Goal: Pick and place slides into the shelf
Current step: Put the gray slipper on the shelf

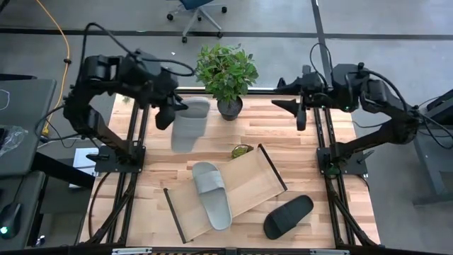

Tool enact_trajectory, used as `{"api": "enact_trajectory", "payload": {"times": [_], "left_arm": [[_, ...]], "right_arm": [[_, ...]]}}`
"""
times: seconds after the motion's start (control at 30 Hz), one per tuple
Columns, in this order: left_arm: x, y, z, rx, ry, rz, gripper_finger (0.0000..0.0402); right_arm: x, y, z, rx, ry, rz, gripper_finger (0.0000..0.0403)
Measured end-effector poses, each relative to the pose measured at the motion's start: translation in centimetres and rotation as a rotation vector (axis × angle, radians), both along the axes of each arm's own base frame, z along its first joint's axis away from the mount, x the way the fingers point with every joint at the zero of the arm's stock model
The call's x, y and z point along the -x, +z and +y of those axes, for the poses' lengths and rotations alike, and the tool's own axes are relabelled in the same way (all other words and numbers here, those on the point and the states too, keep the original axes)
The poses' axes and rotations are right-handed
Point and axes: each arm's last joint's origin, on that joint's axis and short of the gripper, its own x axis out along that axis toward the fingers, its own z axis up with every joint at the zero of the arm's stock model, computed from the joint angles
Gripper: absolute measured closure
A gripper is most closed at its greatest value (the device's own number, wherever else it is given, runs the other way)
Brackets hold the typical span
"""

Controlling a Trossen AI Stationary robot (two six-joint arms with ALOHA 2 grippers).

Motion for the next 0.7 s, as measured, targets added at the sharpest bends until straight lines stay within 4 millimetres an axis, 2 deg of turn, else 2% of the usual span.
{"api": "enact_trajectory", "payload": {"times": [0.27, 0.43, 0.57, 0.7], "left_arm": [[2.3, 0.9, -2.1, 0.004, 0.148, -0.066, 0.0377], [3.4, 1.4, -3.6, -0.008, 0.217, -0.121, 0.0378], [4.5, 1.6, -4.9, -0.024, 0.274, -0.171, 0.0378], [5.3, 0.2, -6.0, -0.025, 0.340, -0.172, 0.0378]], "right_arm": [[0.8, -1.1, 0.1, -0.028, 0.003, 0.121, 0.0244], [1.4, -1.1, 0.2, -0.039, 0.035, 0.132, 0.0244], [2.8, -0.6, 0.4, -0.036, 0.066, 0.098, 0.0244], [5.1, 0.0, 0.5, -0.016, 0.045, 0.066, 0.0244]]}}
